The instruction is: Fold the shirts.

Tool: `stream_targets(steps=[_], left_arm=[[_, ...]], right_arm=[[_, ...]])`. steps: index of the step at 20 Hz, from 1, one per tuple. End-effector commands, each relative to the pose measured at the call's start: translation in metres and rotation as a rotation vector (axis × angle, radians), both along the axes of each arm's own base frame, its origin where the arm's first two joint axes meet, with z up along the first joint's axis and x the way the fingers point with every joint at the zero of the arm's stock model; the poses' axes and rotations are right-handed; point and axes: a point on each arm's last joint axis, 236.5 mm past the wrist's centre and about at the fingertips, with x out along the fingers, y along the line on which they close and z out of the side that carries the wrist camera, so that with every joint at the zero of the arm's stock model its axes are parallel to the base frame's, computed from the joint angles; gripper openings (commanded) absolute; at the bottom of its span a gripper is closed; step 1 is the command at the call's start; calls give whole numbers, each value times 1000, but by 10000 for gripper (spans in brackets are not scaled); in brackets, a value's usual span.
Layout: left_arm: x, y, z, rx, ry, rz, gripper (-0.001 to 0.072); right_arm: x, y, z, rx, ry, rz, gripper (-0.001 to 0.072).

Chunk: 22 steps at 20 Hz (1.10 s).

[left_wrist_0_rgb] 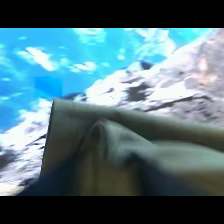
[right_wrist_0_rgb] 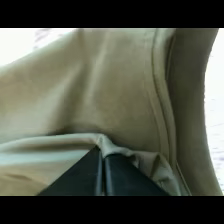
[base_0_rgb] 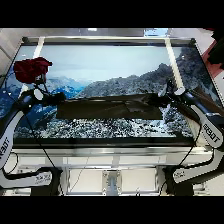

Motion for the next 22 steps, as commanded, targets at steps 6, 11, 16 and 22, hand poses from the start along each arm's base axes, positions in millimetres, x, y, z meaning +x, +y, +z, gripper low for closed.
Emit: stream_targets(steps=[6, 11, 16, 22], left_arm=[[40, -5, 86, -32, -161, 2, 586], [59, -16, 165, -93, -326, 6, 586], [61, -60, 183, -146, -392, -164, 586], [44, -161, 188, 36, -487, -592, 585]], right_arm=[[30, -20, 114, -62, -206, 105, 313], [15, -97, 105, 14, -104, -88, 382], [-11, -102, 61, 367, 45, -75, 499], [-19, -92, 12, 389, 132, -32, 690]])
